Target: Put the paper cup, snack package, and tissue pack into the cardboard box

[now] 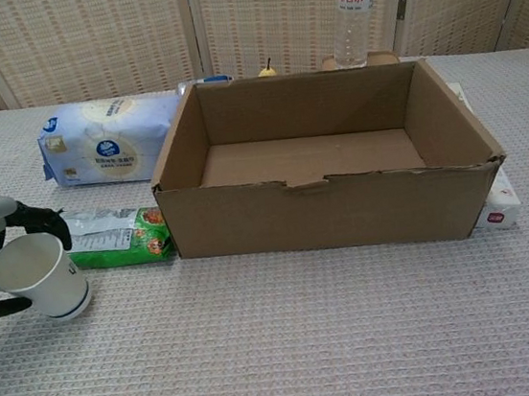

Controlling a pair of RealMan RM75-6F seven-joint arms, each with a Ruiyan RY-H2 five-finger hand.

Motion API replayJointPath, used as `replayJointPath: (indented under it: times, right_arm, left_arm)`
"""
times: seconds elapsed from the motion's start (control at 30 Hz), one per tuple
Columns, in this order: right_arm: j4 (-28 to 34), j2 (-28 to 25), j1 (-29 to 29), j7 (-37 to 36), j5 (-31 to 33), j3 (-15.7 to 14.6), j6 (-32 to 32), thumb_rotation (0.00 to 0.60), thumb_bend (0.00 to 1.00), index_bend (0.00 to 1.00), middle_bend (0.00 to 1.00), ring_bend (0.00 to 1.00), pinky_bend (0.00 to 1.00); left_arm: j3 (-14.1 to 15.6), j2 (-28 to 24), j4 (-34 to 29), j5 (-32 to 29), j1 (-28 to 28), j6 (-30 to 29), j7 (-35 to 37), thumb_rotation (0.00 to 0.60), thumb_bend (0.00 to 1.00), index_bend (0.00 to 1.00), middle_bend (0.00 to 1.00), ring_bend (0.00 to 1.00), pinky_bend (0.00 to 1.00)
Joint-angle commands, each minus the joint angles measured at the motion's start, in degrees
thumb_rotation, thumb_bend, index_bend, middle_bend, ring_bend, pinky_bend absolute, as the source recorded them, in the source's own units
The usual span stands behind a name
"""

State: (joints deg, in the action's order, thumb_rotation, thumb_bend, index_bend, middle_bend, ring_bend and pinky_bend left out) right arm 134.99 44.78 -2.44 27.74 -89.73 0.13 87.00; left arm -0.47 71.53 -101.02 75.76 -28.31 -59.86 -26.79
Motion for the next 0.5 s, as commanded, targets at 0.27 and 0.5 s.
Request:
replayJointPath:
  times: [0.27, 0.5]
  right_arm:
    - [0.00, -0.57, -0.01, -0.93, 0.06, 0.03, 0.29, 0.600, 0.00, 0.00, 0.00, 0.00, 0.00]
    - [0.00, -0.60, -0.03, -0.99, -0.49, -0.24, 0.17, 0.600, 0.00, 0.00, 0.00, 0.00, 0.00]
  left_arm:
    - [-3.97, -12.09, -10.38, -3.65, -3.76, 1.13, -5.09, 0.600, 0.26, 0.35, 0.43, 0.30, 0.48]
    - [-10.01, -20.30, -18.70, -9.90, -11.13, 5.57, -9.00, 0.600, 0.27, 0.37, 0.44, 0.30, 0.48]
